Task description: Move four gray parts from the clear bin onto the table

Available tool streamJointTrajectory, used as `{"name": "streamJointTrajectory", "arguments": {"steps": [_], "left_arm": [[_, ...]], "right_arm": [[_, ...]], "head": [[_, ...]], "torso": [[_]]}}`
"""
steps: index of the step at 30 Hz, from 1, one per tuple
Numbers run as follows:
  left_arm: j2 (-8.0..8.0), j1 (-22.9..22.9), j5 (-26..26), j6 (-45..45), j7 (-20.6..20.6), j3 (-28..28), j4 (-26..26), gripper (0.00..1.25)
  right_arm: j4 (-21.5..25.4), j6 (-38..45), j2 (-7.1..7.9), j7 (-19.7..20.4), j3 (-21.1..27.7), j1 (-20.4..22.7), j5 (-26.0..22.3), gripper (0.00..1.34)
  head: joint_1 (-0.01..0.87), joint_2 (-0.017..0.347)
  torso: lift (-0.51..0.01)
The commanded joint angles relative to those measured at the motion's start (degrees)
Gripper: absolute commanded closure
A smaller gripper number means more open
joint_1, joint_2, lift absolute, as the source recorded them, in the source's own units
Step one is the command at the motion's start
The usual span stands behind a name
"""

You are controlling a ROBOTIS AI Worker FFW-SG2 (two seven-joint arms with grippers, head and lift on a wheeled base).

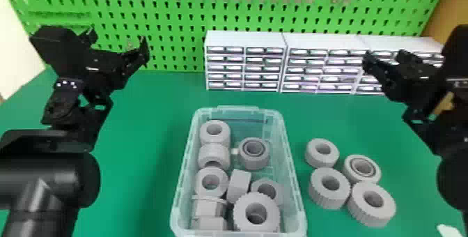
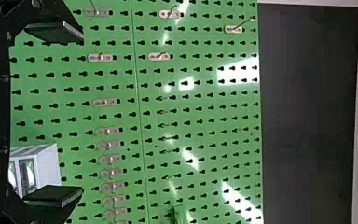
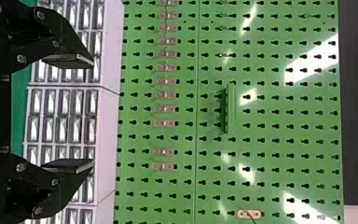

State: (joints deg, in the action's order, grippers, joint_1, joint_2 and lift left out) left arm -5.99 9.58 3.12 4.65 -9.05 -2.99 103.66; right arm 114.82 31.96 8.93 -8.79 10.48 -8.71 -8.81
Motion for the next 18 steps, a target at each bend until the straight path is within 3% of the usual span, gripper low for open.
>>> {"name": "streamJointTrajectory", "arguments": {"steps": [1, 18], "left_arm": [[-0.08, -0.08, 0.04, 0.0, 0.0, 0.18, -0.03, 0.13], [-0.08, 0.27, 0.04, 0.0, 0.0, 0.18, -0.03, 0.13]], "right_arm": [[-0.03, 0.04, 0.12, 0.0, -0.02, -0.17, -0.06, 0.51], [0.05, 0.04, 0.21, 0.0, -0.11, 0.0, -0.33, 0.51]], "head": [[0.678, 0.034], [0.678, 0.034]], "torso": [[-0.05], [-0.05]]}}
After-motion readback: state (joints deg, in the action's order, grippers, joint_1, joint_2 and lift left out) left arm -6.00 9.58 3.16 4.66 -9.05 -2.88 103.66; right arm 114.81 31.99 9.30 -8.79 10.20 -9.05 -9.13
